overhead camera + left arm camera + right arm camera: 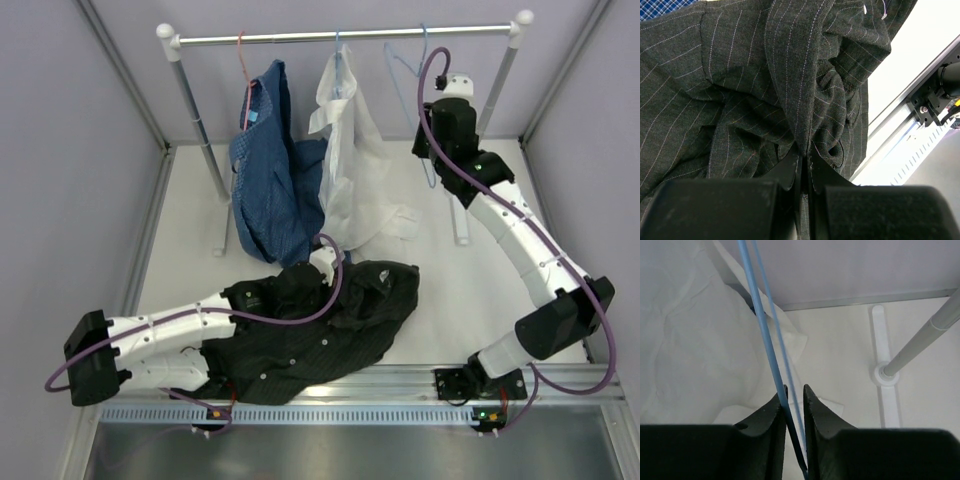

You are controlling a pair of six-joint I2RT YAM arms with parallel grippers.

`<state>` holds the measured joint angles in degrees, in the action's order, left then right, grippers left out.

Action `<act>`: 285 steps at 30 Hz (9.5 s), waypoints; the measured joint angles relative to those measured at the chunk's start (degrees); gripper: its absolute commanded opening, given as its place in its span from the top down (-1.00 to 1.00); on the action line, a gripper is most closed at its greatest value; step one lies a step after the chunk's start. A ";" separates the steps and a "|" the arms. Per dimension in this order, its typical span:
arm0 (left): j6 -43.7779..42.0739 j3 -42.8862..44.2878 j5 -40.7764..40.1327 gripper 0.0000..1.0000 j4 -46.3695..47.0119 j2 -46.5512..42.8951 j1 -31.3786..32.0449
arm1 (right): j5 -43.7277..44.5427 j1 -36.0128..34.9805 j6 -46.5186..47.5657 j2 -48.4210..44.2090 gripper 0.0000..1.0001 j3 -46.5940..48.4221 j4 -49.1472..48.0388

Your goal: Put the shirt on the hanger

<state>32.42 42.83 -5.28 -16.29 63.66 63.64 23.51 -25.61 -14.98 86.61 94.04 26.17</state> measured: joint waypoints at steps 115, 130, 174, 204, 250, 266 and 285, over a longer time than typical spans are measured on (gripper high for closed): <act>5.27 7.56 15.34 1.00 4.33 2.29 -10.62 | -42.51 -11.28 9.25 -50.16 1.00 -35.21 38.93; -8.07 12.85 25.27 1.00 -4.66 -10.03 -8.76 | -65.48 -11.37 8.41 -52.74 1.00 -50.16 12.11; -21.92 45.18 6.03 1.00 -36.96 0.46 -8.22 | -53.37 -20.85 -5.22 -37.62 1.00 -57.92 -36.87; -43.36 40.48 -4.81 -0.91 -21.31 -10.67 -8.04 | -49.77 -22.64 -12.74 -46.16 1.00 -73.13 -64.06; -65.11 42.32 28.39 0.54 -24.74 2.23 -8.02 | -49.46 -22.67 -0.63 -62.49 1.00 -70.36 -37.07; -64.24 42.60 30.08 1.00 -26.38 2.23 -8.00 | -49.00 -22.64 0.46 -64.43 1.00 -69.92 -35.52; -57.35 32.50 14.10 1.00 -27.41 -14.86 -8.02 | -10.56 -22.77 -3.19 -69.81 -0.54 -63.73 -14.64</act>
<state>-24.93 75.33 8.82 -43.70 48.80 55.61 12.95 -48.38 -18.17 16.80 30.30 11.53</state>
